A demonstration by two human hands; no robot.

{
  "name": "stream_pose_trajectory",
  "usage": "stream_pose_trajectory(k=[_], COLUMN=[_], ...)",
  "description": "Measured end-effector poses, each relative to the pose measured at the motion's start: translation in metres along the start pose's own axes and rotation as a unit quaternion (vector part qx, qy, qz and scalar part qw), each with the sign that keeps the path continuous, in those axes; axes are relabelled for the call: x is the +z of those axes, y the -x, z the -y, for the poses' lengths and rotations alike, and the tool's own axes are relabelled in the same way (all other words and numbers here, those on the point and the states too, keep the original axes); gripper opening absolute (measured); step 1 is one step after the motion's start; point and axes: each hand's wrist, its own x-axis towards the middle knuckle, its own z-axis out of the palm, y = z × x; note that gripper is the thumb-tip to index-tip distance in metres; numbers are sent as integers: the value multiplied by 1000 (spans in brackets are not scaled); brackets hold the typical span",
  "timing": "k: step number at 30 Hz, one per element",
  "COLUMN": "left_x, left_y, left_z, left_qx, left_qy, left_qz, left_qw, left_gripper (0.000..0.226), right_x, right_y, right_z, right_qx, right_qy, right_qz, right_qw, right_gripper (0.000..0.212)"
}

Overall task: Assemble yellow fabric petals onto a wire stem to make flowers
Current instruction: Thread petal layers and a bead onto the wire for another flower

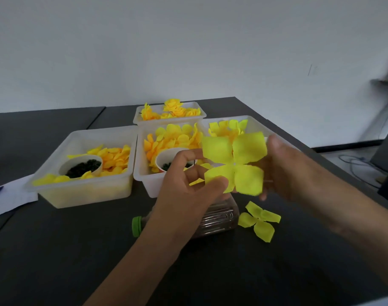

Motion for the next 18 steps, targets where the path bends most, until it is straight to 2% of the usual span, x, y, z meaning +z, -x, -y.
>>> stream_pose_trajectory(k=[3,6,8,9,10,12,13,14,18], left_x=[-4,-7,-11,-14,-18,-26,-29,-30,-31], left_y=[3,6,11,13,15,13,11,9,6], left_z=[-2,2,6,6,6,10,12,15,20], left_qx=[-9,-1,66,125,184,286,321,348,447], left_qy=[37,16,-79,-161,-258,-448,-511,-545,-542], left_qz=[14,16,-10,-20,-18,-2,-3,-11,-60], left_qw=[999,1000,995,979,948,847,797,763,710], left_gripper=[42,46,58,69,81,95,93,86,37], right_x=[15,23,26,27,27,28,28,29,37], right_y=[16,18,18,17,16,15,15,15,17], right_z=[3,3,3,2,2,1,0,-1,-3], right_qx=[-41,-21,4,11,17,33,42,52,80], right_qy=[6,-16,-24,-32,-41,-59,-71,-87,-133], right_qz=[23,16,-1,-9,-15,-18,-13,-4,49], right_qw=[999,1000,1000,999,999,998,996,995,987], right_gripper=[33,8,11,15,20,26,26,24,15])
